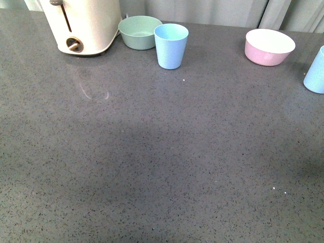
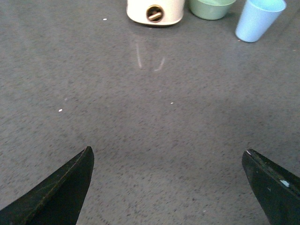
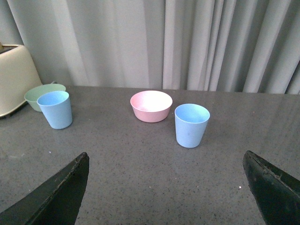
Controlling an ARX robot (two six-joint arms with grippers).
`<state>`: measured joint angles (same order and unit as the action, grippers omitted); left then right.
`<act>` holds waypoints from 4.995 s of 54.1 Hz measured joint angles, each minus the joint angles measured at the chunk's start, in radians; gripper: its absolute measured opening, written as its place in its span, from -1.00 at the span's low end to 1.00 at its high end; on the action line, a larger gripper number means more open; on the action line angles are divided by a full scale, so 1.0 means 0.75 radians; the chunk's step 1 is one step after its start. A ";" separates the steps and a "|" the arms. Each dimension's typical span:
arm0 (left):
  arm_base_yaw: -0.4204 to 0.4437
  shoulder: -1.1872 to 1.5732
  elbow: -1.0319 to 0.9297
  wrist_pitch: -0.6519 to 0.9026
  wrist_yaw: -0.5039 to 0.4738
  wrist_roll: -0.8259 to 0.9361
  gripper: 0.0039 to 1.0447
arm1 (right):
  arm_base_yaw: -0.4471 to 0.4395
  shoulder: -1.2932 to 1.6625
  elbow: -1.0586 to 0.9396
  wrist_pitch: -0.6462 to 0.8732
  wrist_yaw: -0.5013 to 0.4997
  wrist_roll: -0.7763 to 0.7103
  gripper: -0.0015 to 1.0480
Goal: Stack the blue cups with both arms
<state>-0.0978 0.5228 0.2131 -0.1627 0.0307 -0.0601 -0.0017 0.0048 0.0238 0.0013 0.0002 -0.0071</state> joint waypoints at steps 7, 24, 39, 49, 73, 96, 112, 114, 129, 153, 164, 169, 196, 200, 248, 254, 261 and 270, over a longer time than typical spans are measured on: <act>-0.016 0.318 0.132 0.221 0.030 -0.043 0.84 | 0.000 0.000 0.000 0.000 0.000 0.001 0.83; -0.148 1.253 0.753 0.493 -0.087 -0.021 0.84 | 0.000 0.000 0.000 0.000 0.000 0.000 0.83; -0.315 1.832 1.390 0.271 -0.175 -0.115 0.84 | 0.000 0.000 0.000 0.000 -0.001 0.000 0.83; -0.369 2.026 1.626 0.159 -0.194 -0.182 0.84 | 0.000 0.000 0.000 0.000 0.000 0.001 0.83; -0.429 2.545 2.413 -0.310 -0.329 -0.364 0.84 | 0.000 0.000 0.000 0.000 0.000 0.001 0.83; -0.472 2.732 2.679 -0.477 -0.360 -0.432 0.84 | 0.000 0.000 0.000 0.000 0.000 0.001 0.83; -0.493 2.806 2.763 -0.552 -0.361 -0.477 -0.01 | 0.000 0.000 0.000 0.000 0.000 0.000 0.83; -0.495 2.812 2.780 -0.566 -0.362 -0.486 -0.19 | 0.000 0.000 0.000 0.000 0.000 0.000 0.83; -0.516 2.790 2.735 -0.536 -0.363 -0.505 -0.94 | 0.000 0.000 0.000 0.000 0.000 0.001 0.83; -0.693 2.537 2.444 -0.550 -0.290 -0.547 -0.96 | 0.000 0.000 0.000 0.000 0.000 0.001 0.83; -0.772 2.540 2.486 -0.617 -0.251 -0.594 -0.96 | 0.000 0.000 0.000 0.000 0.001 0.000 0.83; -0.776 2.565 2.536 -0.657 -0.252 -0.612 -0.96 | 0.000 0.000 0.000 0.000 0.000 0.000 0.83; -0.777 2.756 2.743 -0.833 -0.228 -0.629 -0.96 | 0.000 0.000 0.000 0.000 -0.001 0.000 0.83; -0.770 2.775 2.774 -0.846 -0.215 -0.623 -0.96 | 0.000 0.000 0.000 0.000 0.001 0.001 0.83; -0.744 2.657 2.679 -0.752 -0.138 -0.580 0.84 | 0.000 0.000 0.000 0.000 -0.001 0.000 0.83; -0.740 2.647 2.697 -0.765 -0.139 -0.580 0.84 | 0.000 0.000 0.000 0.000 0.000 0.000 0.83; -0.728 2.634 2.742 -0.768 -0.137 -0.565 0.84 | 0.000 0.000 0.000 0.000 -0.001 0.001 0.83; -0.651 2.447 2.526 -0.533 -0.252 -0.470 0.84 | 0.000 0.000 0.000 0.000 0.000 0.000 0.83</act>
<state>-0.5861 2.3581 2.1075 -0.5625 -0.1581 -0.4126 -0.0017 0.0048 0.0238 0.0013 0.0002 -0.0071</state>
